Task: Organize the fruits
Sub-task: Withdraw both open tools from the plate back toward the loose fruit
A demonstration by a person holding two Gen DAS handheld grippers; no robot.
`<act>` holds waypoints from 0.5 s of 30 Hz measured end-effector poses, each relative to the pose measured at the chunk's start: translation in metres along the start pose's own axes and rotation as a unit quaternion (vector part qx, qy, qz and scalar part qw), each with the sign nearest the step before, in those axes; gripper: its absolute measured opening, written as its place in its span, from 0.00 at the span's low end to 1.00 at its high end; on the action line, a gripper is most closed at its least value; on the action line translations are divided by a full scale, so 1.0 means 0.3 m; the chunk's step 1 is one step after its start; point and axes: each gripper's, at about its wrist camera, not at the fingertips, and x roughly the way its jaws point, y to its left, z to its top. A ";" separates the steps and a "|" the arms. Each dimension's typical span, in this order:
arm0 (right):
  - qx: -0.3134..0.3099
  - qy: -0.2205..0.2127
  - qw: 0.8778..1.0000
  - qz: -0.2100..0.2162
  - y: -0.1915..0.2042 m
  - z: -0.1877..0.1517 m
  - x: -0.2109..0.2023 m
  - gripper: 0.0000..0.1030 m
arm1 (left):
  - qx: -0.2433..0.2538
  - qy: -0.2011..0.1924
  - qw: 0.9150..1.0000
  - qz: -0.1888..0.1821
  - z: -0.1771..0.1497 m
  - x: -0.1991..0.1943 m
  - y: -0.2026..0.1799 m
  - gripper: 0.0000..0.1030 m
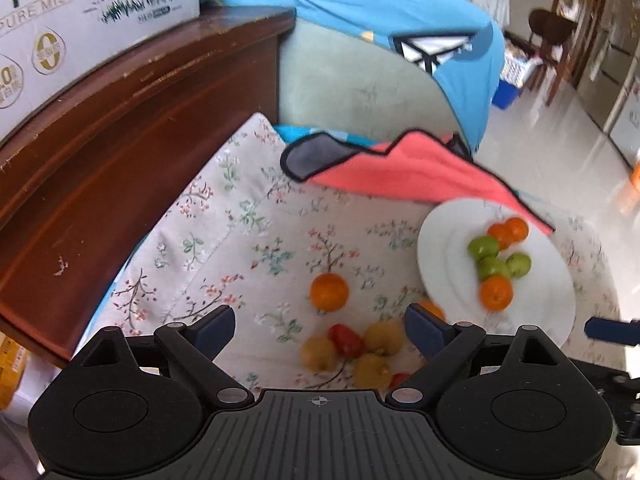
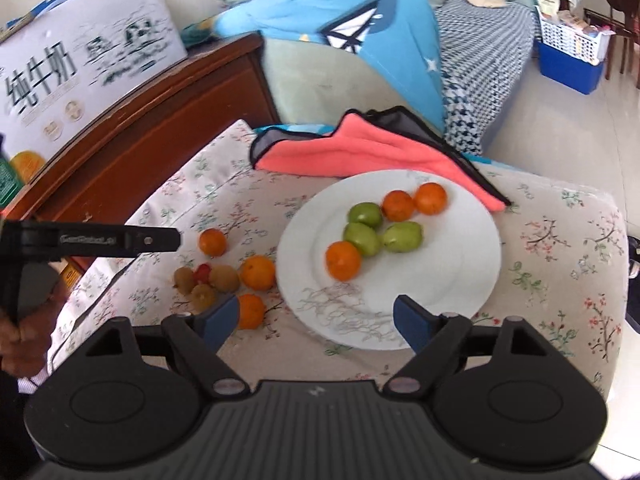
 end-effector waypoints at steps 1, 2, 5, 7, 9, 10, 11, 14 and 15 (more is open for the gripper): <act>-0.002 0.001 1.000 0.002 0.008 -0.002 0.000 0.82 | 0.002 0.004 1.000 0.002 -0.004 0.006 0.006 0.90; -0.006 0.003 1.000 0.005 0.019 -0.005 0.002 0.82 | 0.003 0.007 1.000 0.006 -0.009 0.011 0.015 0.90; -0.019 0.013 1.000 0.006 0.043 -0.011 0.021 0.82 | 0.005 0.013 1.000 0.014 -0.021 0.020 0.040 0.90; -0.019 0.024 1.000 0.001 0.050 -0.014 0.042 0.82 | -0.001 0.016 1.000 0.013 -0.028 0.026 0.058 0.90; -0.018 0.041 0.999 -0.002 0.055 -0.019 0.069 0.82 | -0.009 0.021 1.000 0.006 -0.032 0.032 0.075 0.90; -0.019 0.048 0.999 -0.004 0.059 -0.022 0.082 0.82 | -0.015 0.024 1.000 0.000 -0.034 0.036 0.084 0.90; -0.020 0.051 0.998 -0.004 0.062 -0.026 0.089 0.82 | -0.020 0.026 0.999 -0.005 -0.035 0.040 0.091 0.90; -0.026 0.049 0.998 -0.004 0.076 -0.035 0.105 0.82 | -0.026 0.029 0.999 -0.015 -0.038 0.056 0.106 0.90; -0.026 0.047 0.999 -0.004 0.080 -0.036 0.109 0.82 | -0.024 0.028 0.999 -0.014 -0.040 0.062 0.108 0.90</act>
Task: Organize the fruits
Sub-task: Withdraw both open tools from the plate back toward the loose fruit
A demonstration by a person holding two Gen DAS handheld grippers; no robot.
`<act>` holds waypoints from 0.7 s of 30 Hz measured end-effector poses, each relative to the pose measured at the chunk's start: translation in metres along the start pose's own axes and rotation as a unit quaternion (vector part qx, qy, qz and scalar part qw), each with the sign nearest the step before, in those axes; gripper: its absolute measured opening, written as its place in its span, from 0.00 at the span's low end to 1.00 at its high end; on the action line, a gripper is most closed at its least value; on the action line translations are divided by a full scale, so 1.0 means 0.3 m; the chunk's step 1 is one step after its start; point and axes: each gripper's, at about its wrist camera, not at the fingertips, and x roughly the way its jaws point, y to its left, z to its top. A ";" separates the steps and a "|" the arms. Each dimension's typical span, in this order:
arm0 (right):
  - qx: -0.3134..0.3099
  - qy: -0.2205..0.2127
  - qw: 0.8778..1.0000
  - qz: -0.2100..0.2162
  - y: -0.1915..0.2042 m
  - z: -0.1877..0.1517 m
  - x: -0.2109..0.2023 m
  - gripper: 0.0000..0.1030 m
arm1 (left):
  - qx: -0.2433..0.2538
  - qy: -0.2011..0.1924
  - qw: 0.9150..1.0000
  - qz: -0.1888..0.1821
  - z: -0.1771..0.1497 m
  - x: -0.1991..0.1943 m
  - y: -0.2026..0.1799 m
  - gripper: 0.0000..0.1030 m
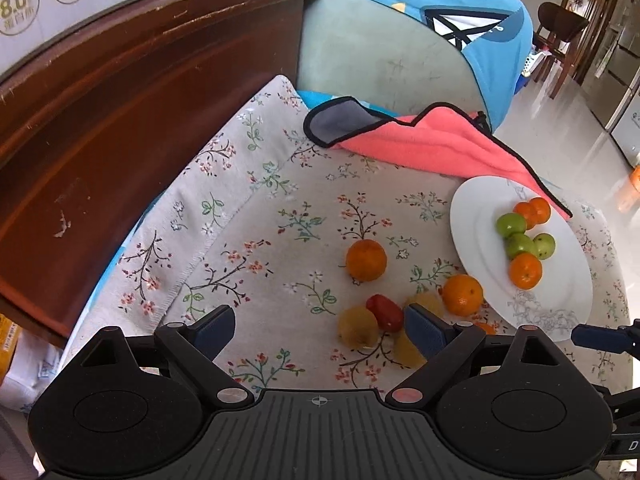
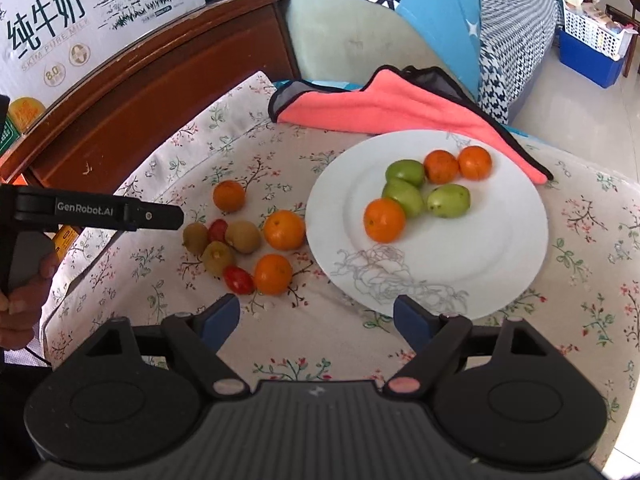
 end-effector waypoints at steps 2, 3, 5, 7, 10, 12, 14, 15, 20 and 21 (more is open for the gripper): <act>0.003 -0.004 1.000 0.001 0.007 0.002 0.011 0.81 | 0.006 -0.002 1.000 0.013 -0.002 0.012 0.003 0.90; 0.005 -0.006 1.000 0.004 0.010 0.004 0.017 0.81 | 0.007 -0.004 1.000 0.020 -0.003 0.014 0.006 0.90; 0.008 -0.011 1.000 0.013 0.017 0.009 0.030 0.76 | 0.003 -0.008 1.000 0.021 -0.007 0.017 0.018 0.90; 0.011 -0.014 1.000 0.021 0.024 0.015 0.045 0.72 | -0.006 -0.011 1.000 0.014 -0.010 0.017 0.033 0.90; 0.014 -0.015 0.999 0.033 0.034 0.017 0.068 0.62 | -0.014 -0.012 1.000 0.006 -0.015 0.016 0.048 0.90; 0.014 -0.013 0.999 0.041 0.044 0.018 0.083 0.54 | -0.012 -0.013 1.000 0.007 -0.015 0.014 0.049 0.90; 0.011 -0.010 0.999 0.045 0.051 0.019 0.099 0.46 | -0.012 -0.018 1.000 -0.005 -0.016 0.008 0.050 0.88; 0.009 -0.009 0.999 0.043 0.054 0.019 0.106 0.43 | -0.013 -0.017 1.000 -0.011 -0.017 0.008 0.051 0.88; 0.020 -0.004 0.999 0.042 0.046 0.017 0.136 0.39 | -0.013 -0.021 0.999 -0.030 -0.016 0.003 0.044 0.87; 0.025 -0.003 0.999 0.043 0.042 0.018 0.142 0.39 | -0.016 -0.022 0.999 -0.035 -0.014 0.001 0.046 0.87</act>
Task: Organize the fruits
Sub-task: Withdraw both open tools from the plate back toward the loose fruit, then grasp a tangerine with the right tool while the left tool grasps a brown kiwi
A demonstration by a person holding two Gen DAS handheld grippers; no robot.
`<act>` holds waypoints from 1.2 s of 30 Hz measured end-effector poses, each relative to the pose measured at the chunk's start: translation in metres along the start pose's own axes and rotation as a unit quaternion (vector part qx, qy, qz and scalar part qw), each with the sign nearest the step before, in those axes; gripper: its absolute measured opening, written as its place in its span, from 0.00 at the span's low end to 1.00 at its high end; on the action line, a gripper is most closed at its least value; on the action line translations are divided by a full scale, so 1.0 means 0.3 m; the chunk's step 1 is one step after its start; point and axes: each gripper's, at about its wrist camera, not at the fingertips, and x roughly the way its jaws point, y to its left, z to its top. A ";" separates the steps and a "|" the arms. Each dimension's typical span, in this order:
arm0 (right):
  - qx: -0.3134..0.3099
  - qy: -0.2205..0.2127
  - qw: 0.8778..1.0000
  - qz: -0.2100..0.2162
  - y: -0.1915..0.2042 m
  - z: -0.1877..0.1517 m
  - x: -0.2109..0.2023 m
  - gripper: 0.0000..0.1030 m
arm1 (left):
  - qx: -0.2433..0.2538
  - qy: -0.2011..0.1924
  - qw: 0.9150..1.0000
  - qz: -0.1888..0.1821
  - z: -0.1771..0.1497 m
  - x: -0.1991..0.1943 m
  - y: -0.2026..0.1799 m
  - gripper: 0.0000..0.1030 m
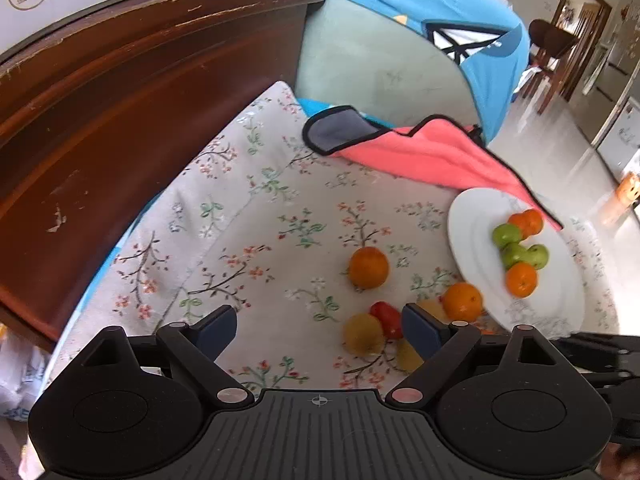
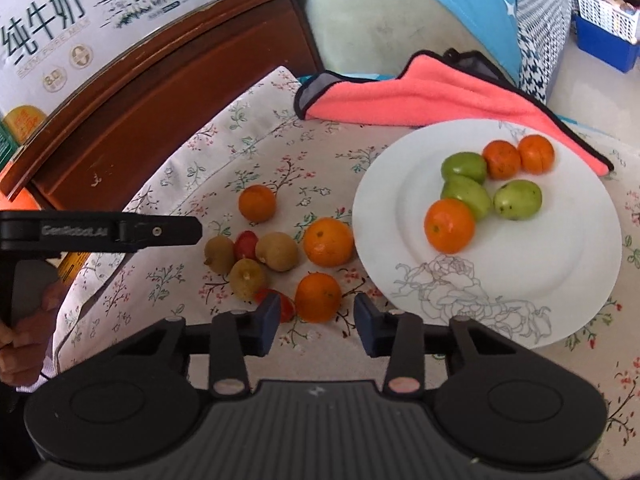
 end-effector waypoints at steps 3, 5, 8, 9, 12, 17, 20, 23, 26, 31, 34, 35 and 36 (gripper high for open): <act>0.013 0.004 1.000 0.003 -0.010 0.000 0.017 0.31 | 0.000 0.000 1.000 -0.010 0.000 0.003 -0.004 0.87; 0.019 0.007 1.000 0.005 -0.016 0.001 0.027 0.26 | 0.015 0.005 1.000 -0.010 -0.008 0.013 -0.016 0.83; 0.025 0.005 1.000 0.008 -0.022 0.004 0.022 0.26 | 0.035 0.012 0.999 -0.008 -0.021 0.028 -0.029 0.75; 0.025 0.004 1.000 0.008 -0.024 0.006 0.018 0.26 | 0.039 0.013 0.999 -0.006 -0.023 0.033 -0.030 0.73; 0.030 -0.001 0.999 0.011 -0.031 0.010 0.003 0.26 | 0.049 0.020 0.999 -0.001 -0.031 0.054 -0.032 0.63; 0.033 0.001 0.999 0.016 -0.036 0.008 -0.011 0.26 | 0.075 0.020 0.997 -0.002 -0.041 0.074 -0.055 0.57; 0.031 0.002 0.999 0.016 -0.033 0.010 -0.012 0.26 | 0.088 0.021 0.996 -0.001 -0.047 0.083 -0.069 0.56; 0.033 0.002 0.999 0.016 -0.032 0.012 -0.013 0.26 | 0.102 0.021 0.995 0.001 -0.055 0.095 -0.078 0.56; 0.034 0.001 0.999 0.015 -0.033 0.013 -0.014 0.26 | 0.114 0.022 0.993 0.006 -0.062 0.110 -0.085 0.51; 0.036 0.002 0.999 0.015 -0.034 0.014 -0.013 0.26 | 0.130 0.011 0.991 -0.005 -0.065 0.109 -0.100 0.35; 0.036 0.002 0.999 0.016 -0.035 0.015 -0.014 0.26 | 0.126 0.016 0.992 -0.021 -0.066 0.104 -0.101 0.25; 0.036 0.002 0.999 0.017 -0.036 0.015 -0.013 0.26 | 0.126 0.017 0.992 -0.021 -0.067 0.102 -0.104 0.25; 0.036 0.002 0.999 0.017 -0.036 0.015 -0.013 0.26 | 0.128 0.017 0.991 -0.021 -0.069 0.102 -0.108 0.25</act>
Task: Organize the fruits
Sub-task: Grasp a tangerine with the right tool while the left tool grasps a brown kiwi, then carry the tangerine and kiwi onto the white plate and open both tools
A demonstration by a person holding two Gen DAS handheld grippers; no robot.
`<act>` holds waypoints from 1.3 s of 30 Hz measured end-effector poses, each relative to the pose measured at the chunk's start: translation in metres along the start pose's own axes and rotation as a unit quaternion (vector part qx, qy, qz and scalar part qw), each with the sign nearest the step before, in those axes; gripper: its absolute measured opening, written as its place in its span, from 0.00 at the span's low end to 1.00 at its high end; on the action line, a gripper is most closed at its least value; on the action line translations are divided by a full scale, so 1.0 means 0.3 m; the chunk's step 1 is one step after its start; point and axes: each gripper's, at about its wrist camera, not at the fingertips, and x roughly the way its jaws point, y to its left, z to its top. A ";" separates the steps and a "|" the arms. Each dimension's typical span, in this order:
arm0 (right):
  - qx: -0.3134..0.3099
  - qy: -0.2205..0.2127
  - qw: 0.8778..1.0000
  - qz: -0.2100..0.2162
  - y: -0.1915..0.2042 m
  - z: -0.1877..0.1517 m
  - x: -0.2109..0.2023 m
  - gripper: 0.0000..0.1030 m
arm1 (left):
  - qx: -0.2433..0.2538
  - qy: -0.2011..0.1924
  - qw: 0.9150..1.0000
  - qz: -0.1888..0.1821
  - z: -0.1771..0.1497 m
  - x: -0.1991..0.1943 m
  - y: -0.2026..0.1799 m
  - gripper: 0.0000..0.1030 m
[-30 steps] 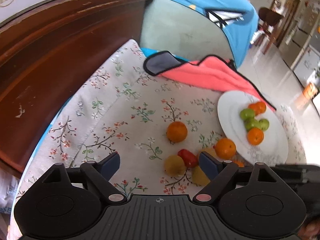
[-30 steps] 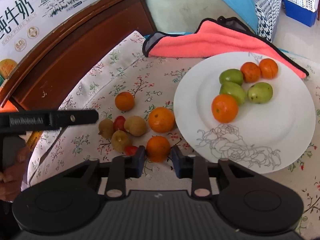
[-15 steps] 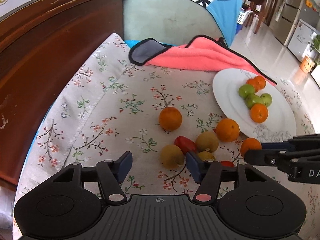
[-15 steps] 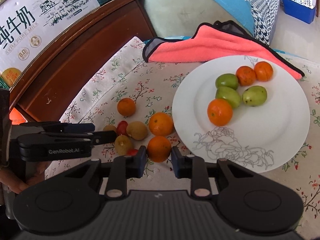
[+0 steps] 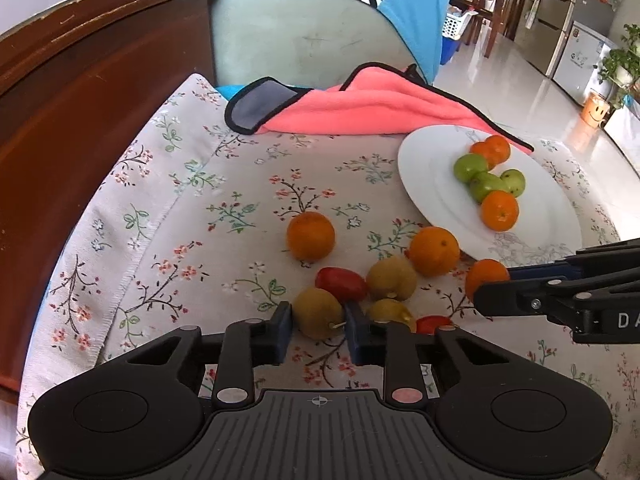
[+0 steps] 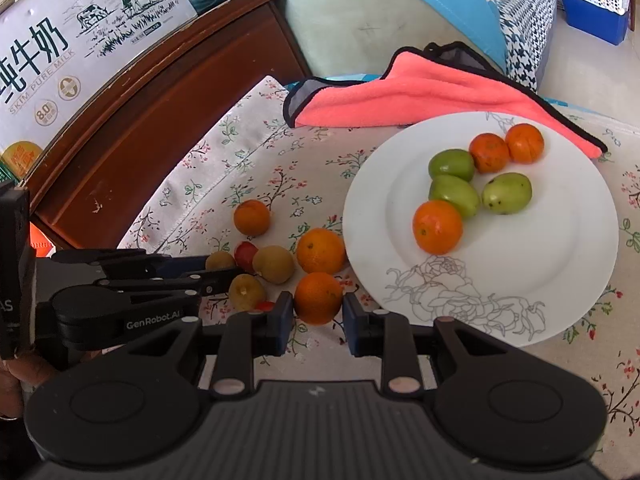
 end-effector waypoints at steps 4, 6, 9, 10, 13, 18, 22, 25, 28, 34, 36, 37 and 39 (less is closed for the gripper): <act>0.000 0.000 1.000 0.000 0.000 0.001 0.000 0.26 | -0.002 0.000 1.000 0.002 0.001 -0.006 -0.003 0.24; 0.000 -0.001 1.000 0.001 0.000 0.001 0.000 0.26 | -0.006 -0.003 1.000 0.004 0.007 -0.015 0.000 0.24; 0.001 -0.005 1.000 0.004 -0.003 0.002 -0.007 0.26 | -0.014 -0.012 1.000 0.006 0.018 -0.041 0.006 0.24; 0.002 -0.006 1.000 0.005 -0.004 0.003 -0.011 0.26 | -0.019 -0.016 1.000 0.005 0.023 -0.051 0.008 0.24; 0.002 -0.010 1.000 0.008 -0.004 0.007 -0.021 0.26 | -0.026 -0.027 0.999 0.007 0.037 -0.073 0.009 0.24; 0.003 -0.016 1.000 0.008 -0.007 0.012 -0.039 0.26 | -0.035 -0.040 0.999 0.007 0.062 -0.095 -0.002 0.25; 0.007 -0.033 0.999 0.008 -0.019 0.035 -0.071 0.26 | -0.039 -0.053 0.998 0.000 0.082 -0.111 -0.022 0.25; 0.014 -0.051 0.999 0.005 -0.039 0.060 -0.104 0.26 | -0.042 -0.064 0.997 -0.008 0.099 -0.121 -0.045 0.25; 0.027 -0.071 0.997 0.001 -0.069 0.087 -0.143 0.26 | -0.045 -0.072 0.996 -0.016 0.115 -0.125 -0.072 0.25; 0.054 -0.103 0.993 -0.013 -0.142 0.127 -0.213 0.26 | -0.043 -0.079 0.995 -0.034 0.139 -0.120 -0.141 0.25; 0.064 -0.110 0.992 -0.020 -0.167 0.132 -0.232 0.26 | -0.042 -0.079 0.995 -0.039 0.145 -0.113 -0.159 0.25; 0.070 -0.112 0.991 -0.026 -0.180 0.133 -0.240 0.26 | -0.041 -0.080 0.995 -0.041 0.148 -0.110 -0.169 0.25; 0.080 -0.113 0.990 -0.034 -0.202 0.131 -0.251 0.26 | -0.040 -0.080 0.995 -0.041 0.154 -0.101 -0.185 0.25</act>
